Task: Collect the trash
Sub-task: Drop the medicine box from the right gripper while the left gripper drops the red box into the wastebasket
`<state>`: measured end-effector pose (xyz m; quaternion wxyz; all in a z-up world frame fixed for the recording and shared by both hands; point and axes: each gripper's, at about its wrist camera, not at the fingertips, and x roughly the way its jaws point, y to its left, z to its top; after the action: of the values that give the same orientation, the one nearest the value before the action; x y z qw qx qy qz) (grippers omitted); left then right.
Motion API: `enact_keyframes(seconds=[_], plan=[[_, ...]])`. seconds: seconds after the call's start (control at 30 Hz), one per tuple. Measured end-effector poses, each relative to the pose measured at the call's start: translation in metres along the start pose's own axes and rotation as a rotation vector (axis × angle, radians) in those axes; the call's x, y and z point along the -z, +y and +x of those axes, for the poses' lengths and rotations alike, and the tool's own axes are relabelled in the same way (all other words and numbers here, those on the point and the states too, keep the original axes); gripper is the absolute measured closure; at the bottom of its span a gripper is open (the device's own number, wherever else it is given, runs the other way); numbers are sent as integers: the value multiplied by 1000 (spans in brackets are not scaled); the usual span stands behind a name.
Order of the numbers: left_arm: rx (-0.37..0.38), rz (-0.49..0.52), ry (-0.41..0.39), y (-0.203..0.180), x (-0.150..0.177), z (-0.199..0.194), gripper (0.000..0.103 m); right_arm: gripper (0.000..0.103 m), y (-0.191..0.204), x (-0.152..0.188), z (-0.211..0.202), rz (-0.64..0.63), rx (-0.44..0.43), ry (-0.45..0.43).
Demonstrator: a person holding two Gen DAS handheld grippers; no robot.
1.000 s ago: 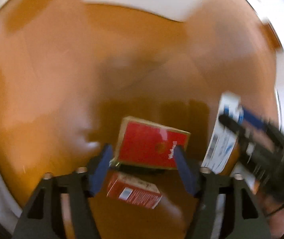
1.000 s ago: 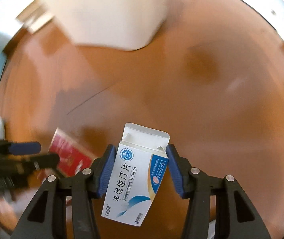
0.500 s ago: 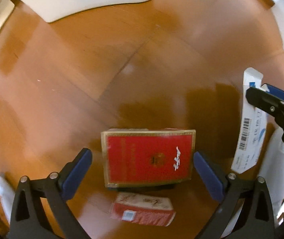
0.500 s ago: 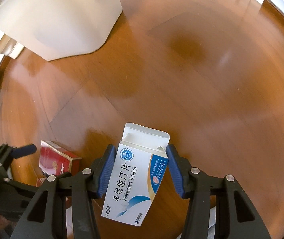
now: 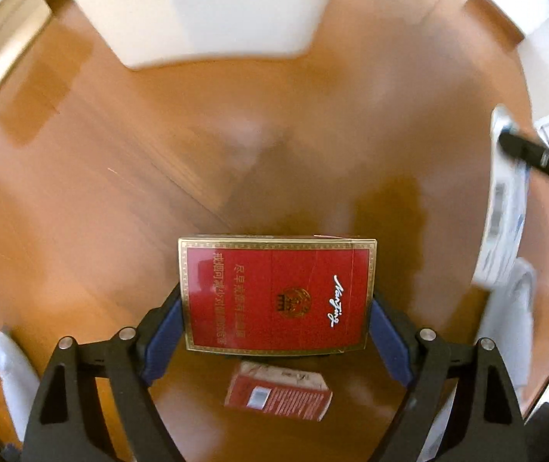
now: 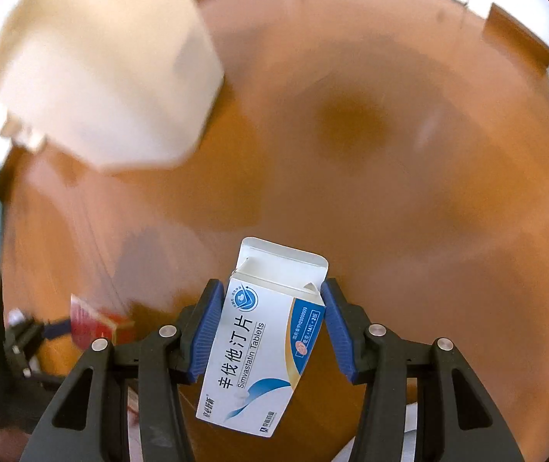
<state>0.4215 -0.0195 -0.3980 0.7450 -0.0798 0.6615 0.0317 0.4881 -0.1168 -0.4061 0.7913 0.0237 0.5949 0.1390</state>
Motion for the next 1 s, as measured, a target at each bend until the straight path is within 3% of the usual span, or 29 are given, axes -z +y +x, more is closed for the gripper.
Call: enact_keyframes(seconds=[0.13,0.33,0.43,0.57,0.67,0.77,0.9,1.0], plan=[[0,-35,-47,16,2,-44,15,49,4,-52,-61,-22,-39,-177],[19,-47,-52,15,20,-52,15,49,49,-165,-168,-104,-189,-494],[32,-56,-45,19,13,-51,15,49,90,-208,-175,-200,-227,-499],[30,-73,-74,41,12,-56,15,48,144,-248,-120,-319,-242,-331],[22,-89,-105,47,11,-68,15,44,169,-253,-66,-350,-231,-171],[15,-99,-136,52,7,-81,15,44,176,-250,-38,-368,-209,-107],[28,-116,-191,53,-1,-102,15,42,165,-246,-45,-349,-172,-157],[60,-106,-271,49,-20,-136,15,42,135,-246,-85,-260,-262,-298]])
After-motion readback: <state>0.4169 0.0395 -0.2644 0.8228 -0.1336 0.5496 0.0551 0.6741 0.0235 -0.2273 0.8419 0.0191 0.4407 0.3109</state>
